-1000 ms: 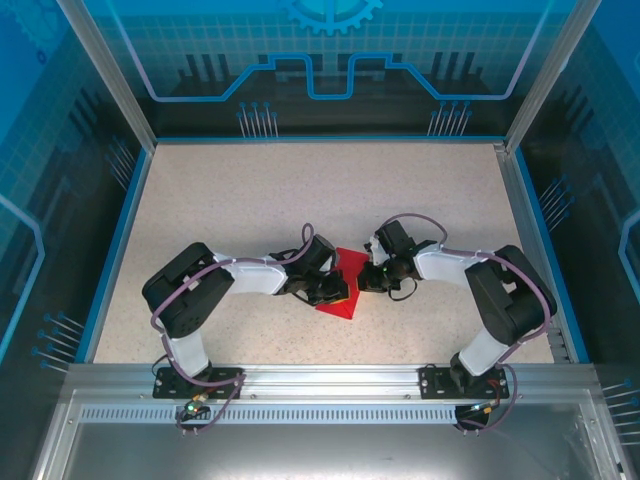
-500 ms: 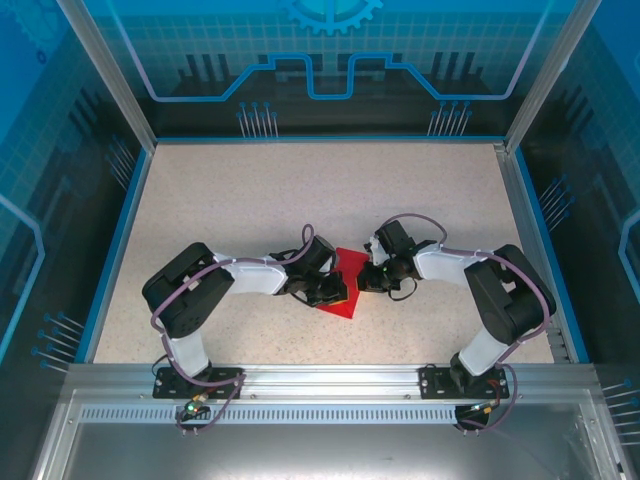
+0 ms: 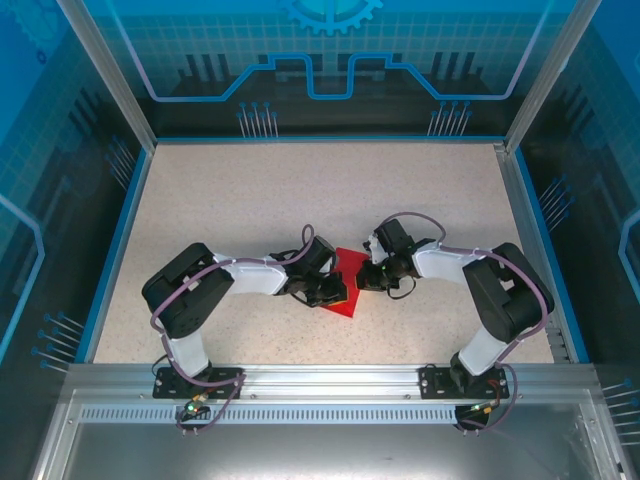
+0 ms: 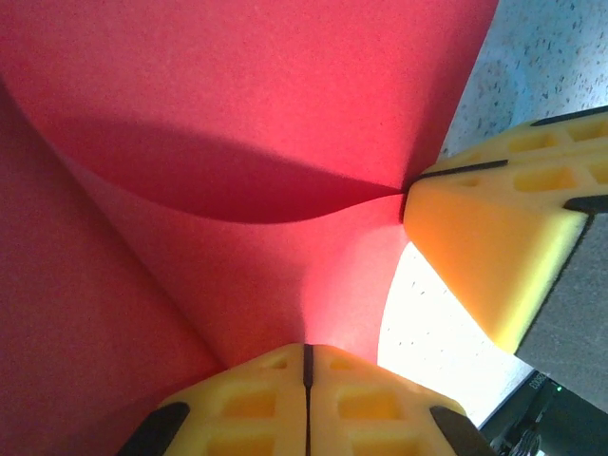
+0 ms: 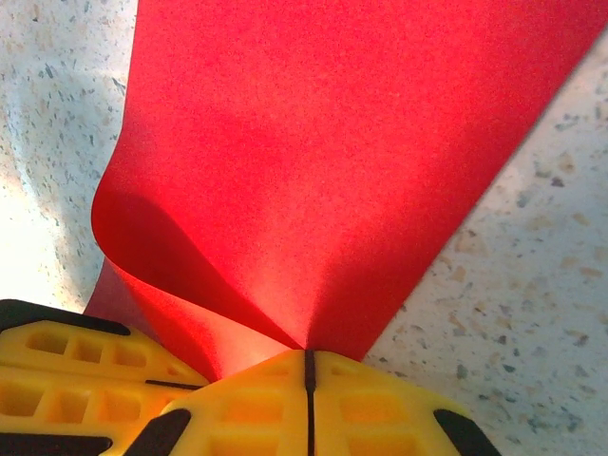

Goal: Fold a paper plane with a square sheet of paper (pick it up from the middle)
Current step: Fold the triangle a second time at the center of the table.

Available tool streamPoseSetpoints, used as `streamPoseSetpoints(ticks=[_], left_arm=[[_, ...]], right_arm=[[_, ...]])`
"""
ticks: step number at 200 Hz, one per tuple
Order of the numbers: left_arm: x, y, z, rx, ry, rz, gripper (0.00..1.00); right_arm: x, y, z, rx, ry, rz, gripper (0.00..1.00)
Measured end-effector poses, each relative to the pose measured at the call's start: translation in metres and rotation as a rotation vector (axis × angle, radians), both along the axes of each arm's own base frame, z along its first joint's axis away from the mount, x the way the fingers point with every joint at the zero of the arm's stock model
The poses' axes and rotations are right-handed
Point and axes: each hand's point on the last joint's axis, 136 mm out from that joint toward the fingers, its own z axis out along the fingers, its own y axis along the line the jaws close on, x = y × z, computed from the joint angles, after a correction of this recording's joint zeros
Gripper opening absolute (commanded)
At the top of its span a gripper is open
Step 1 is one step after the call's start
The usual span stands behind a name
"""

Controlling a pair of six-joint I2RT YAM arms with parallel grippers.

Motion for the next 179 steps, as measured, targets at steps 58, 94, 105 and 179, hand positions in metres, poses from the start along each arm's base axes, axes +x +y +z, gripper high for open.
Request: streamPoseSetpoints(ticks=[58,94,105,179], left_arm=[[0.0000,0.0002,-0.0006,0.005,-0.004,0.001,0.08],[-0.0001,0.0002,-0.0001,0.008,-0.001,0.000,0.09],[-0.0001,0.0002,0.0000,0.009,-0.002,-0.002,0.09],[-0.0005,0.0000,0.0010,0.016,0.002,-0.006,0.08]], right_arm=[[0.0000,0.0000,-0.0007,-0.001,0.002,0.000,0.09],[-0.0007,-0.0005,-0.0003,-0.003,0.004,0.000,0.06],[-0.0013,-0.0009,0.0006,-0.004,0.005,-0.001,0.06],[-0.0021,-0.0025,0.0019,-0.010,0.004,-0.003,0.07]])
